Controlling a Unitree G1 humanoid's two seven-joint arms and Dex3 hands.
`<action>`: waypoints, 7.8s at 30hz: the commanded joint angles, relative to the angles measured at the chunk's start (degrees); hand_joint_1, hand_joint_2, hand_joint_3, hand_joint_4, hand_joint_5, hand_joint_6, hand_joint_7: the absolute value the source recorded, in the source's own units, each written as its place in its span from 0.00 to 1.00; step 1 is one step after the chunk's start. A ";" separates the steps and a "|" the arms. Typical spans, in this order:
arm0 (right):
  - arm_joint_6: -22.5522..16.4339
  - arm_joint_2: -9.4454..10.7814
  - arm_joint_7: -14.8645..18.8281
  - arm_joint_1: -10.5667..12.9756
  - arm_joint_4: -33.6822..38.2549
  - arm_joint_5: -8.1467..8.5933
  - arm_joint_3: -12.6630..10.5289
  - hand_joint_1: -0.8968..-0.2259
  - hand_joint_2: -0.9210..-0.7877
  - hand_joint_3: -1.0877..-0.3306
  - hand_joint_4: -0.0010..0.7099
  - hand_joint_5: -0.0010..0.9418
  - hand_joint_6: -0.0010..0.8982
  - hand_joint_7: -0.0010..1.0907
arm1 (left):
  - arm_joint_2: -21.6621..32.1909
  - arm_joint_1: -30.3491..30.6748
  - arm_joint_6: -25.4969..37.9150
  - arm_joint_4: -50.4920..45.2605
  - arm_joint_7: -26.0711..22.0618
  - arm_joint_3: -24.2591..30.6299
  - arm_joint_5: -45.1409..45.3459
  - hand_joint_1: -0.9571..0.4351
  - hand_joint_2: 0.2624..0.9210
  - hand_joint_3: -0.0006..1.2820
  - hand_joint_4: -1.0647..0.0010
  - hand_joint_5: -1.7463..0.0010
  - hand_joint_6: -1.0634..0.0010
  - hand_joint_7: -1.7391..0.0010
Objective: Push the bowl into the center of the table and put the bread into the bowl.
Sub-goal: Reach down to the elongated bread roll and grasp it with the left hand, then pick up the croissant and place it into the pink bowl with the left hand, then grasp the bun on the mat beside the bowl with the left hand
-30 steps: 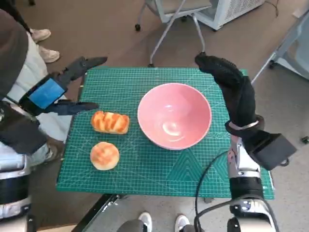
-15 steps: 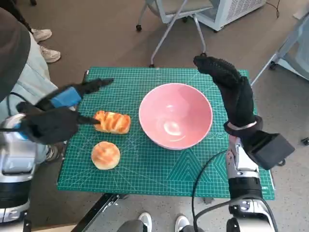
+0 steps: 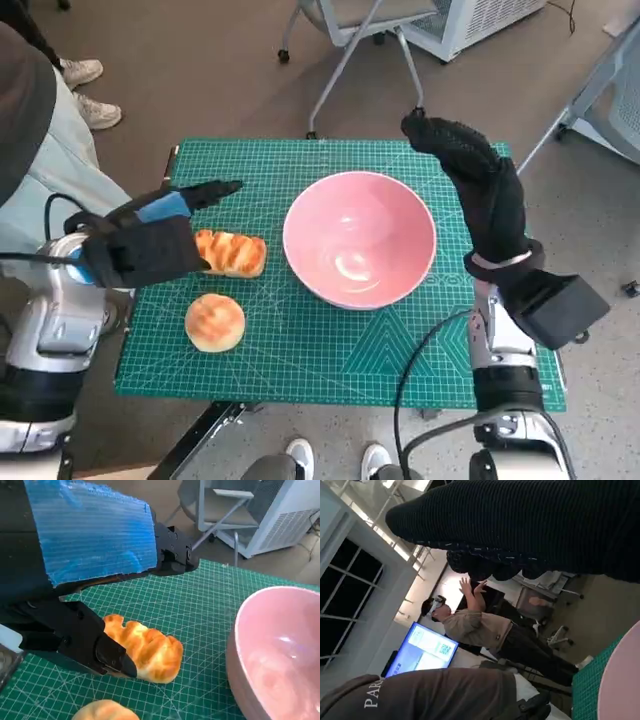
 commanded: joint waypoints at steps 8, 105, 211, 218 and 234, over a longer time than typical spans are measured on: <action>1.33 -0.60 0.84 1.55 -0.34 1.13 -0.14 0.30 0.00 0.38 0.23 0.00 0.00 0.53 | -3.05 -4.83 -1.80 9.95 2.54 -5.42 4.46 0.71 0.75 0.00 0.86 1.00 0.78 1.00; 1.94 0.05 1.34 2.54 -1.00 2.63 -0.49 0.32 0.00 0.38 0.23 0.00 0.00 0.54 | -8.65 -8.62 -14.22 -9.59 20.26 0.70 5.63 0.69 0.96 0.01 0.21 0.43 0.33 0.38; 5.83 0.49 1.46 5.52 -6.46 4.70 -0.26 0.27 0.00 0.43 0.26 0.00 0.00 0.55 | 12.61 21.00 3.35 -35.65 -17.91 13.39 -11.43 0.74 0.70 0.00 0.99 1.00 0.82 1.00; 6.17 0.36 1.88 5.51 -6.51 4.65 -0.41 0.27 0.00 0.43 0.26 0.00 0.00 0.55 | 11.42 22.02 2.74 -33.74 -16.24 10.18 -10.73 0.75 0.70 0.00 0.99 1.00 0.83 1.00; 7.10 -0.64 2.83 5.67 -6.88 5.13 -1.15 0.29 0.00 0.43 0.26 0.00 0.00 0.55 | 6.32 17.85 2.00 -22.77 -12.04 -1.11 -4.45 0.76 0.70 0.00 0.92 0.99 0.78 0.99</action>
